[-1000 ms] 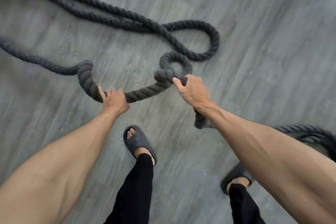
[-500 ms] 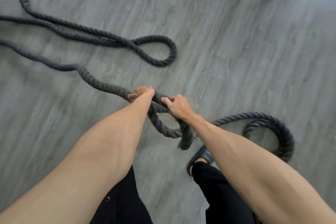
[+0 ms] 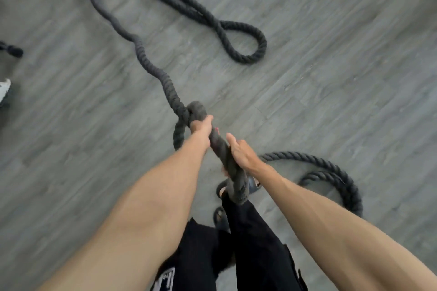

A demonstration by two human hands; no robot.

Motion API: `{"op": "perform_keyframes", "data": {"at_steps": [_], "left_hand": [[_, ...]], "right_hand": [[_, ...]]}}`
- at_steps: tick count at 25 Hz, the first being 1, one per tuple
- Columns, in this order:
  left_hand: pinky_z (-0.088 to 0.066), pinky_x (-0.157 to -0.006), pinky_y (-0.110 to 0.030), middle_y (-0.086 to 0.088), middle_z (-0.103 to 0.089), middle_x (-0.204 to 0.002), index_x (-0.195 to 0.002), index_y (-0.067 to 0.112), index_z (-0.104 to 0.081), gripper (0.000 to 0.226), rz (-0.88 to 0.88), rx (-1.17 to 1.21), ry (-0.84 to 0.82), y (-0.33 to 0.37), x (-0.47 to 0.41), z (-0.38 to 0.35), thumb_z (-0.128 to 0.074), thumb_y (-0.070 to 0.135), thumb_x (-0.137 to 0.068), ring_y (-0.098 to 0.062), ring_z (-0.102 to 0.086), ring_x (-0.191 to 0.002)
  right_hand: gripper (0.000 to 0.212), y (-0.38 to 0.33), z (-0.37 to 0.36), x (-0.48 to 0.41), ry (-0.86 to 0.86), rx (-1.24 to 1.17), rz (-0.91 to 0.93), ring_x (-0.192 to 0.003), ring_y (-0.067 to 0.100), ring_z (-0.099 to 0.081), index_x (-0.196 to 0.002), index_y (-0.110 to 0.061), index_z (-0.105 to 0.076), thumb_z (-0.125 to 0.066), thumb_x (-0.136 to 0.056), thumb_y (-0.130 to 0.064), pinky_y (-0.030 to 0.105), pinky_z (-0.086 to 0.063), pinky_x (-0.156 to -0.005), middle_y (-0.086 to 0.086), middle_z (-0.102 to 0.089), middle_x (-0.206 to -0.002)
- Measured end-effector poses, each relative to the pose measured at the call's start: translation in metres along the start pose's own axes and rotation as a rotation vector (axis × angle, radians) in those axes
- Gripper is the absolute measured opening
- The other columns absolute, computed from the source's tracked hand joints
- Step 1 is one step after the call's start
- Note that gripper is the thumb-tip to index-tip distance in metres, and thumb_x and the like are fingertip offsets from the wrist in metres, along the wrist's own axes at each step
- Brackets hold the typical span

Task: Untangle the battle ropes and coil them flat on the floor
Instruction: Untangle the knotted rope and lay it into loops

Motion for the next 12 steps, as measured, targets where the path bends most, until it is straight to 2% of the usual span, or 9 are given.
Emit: {"op": "perform_keyframes", "data": {"at_steps": [1,3,5,7,10,12], "left_hand": [[-0.048,-0.037,-0.025,-0.021,-0.063,-0.094,-0.129,0.004,-0.044,0.049,-0.037,-0.04,-0.005,-0.013,0.01,0.009,-0.066,0.019,-0.088,-0.022,-0.057,-0.047],[-0.056,-0.052,-0.032,-0.02,-0.066,-0.104,-0.135,0.009,-0.038,0.057,-0.164,-0.23,-0.003,-0.038,0.04,0.029,-0.067,0.023,-0.088,-0.026,-0.065,-0.06],[-0.057,-0.061,-0.037,-0.012,-0.066,-0.105,-0.139,0.016,-0.031,0.063,-0.265,-0.404,-0.084,-0.074,0.063,0.031,-0.067,0.028,-0.088,-0.03,-0.068,-0.071],[-0.059,-0.066,-0.042,-0.009,-0.069,-0.102,-0.134,0.019,-0.029,0.06,-0.389,-0.566,-0.102,-0.108,0.093,0.037,-0.065,0.031,-0.087,-0.032,-0.07,-0.075],[-0.054,-0.072,-0.041,-0.014,-0.068,-0.106,-0.138,0.015,-0.033,0.057,-0.544,-0.784,-0.038,-0.135,0.127,0.043,-0.062,0.025,-0.089,-0.036,-0.067,-0.095],[-0.053,-0.073,-0.045,-0.016,-0.066,-0.107,-0.133,0.009,-0.038,0.051,-0.648,-0.814,-0.082,-0.151,0.143,0.042,-0.061,0.023,-0.09,-0.037,-0.065,-0.098]], "right_hand": [[0.061,0.013,-0.006,0.008,-0.02,0.03,-0.031,-0.088,0.021,-0.058,-0.074,-0.016,-0.054,-0.024,-0.101,-0.062,0.039,-0.048,-0.087,0.014,-0.06,-0.088],[0.072,0.02,-0.013,0.02,0.0,0.008,-0.087,-0.094,0.026,-0.064,-0.094,-0.01,-0.065,-0.023,-0.099,-0.068,0.038,-0.05,-0.082,0.015,-0.064,-0.098],[0.073,0.005,-0.009,0.018,0.091,-0.05,-0.054,-0.1,0.034,-0.069,-0.113,0.001,-0.064,-0.034,-0.1,-0.064,0.045,-0.058,-0.079,0.021,-0.069,-0.11],[0.079,-0.005,-0.02,0.023,0.091,-0.014,-0.052,-0.115,0.037,-0.062,-0.129,0.007,-0.054,-0.055,-0.093,-0.063,0.05,-0.056,-0.09,0.024,-0.062,-0.127],[0.089,0.019,-0.037,0.036,0.118,0.076,-0.168,-0.126,0.036,-0.053,-0.143,0.004,-0.033,-0.077,-0.083,-0.046,0.048,-0.052,-0.097,0.019,-0.052,-0.138],[0.072,0.047,-0.042,0.04,0.193,0.126,-0.23,-0.125,0.036,-0.055,-0.14,0.004,-0.038,-0.074,-0.087,-0.028,0.042,-0.051,-0.096,0.019,-0.056,-0.133]]}}
Point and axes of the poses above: each hand's wrist, its own x-axis away from the middle knuckle, its own z-axis out of the back of the hand, y = z × x, the point moved 10 cm from there along -x, towards the middle knuckle
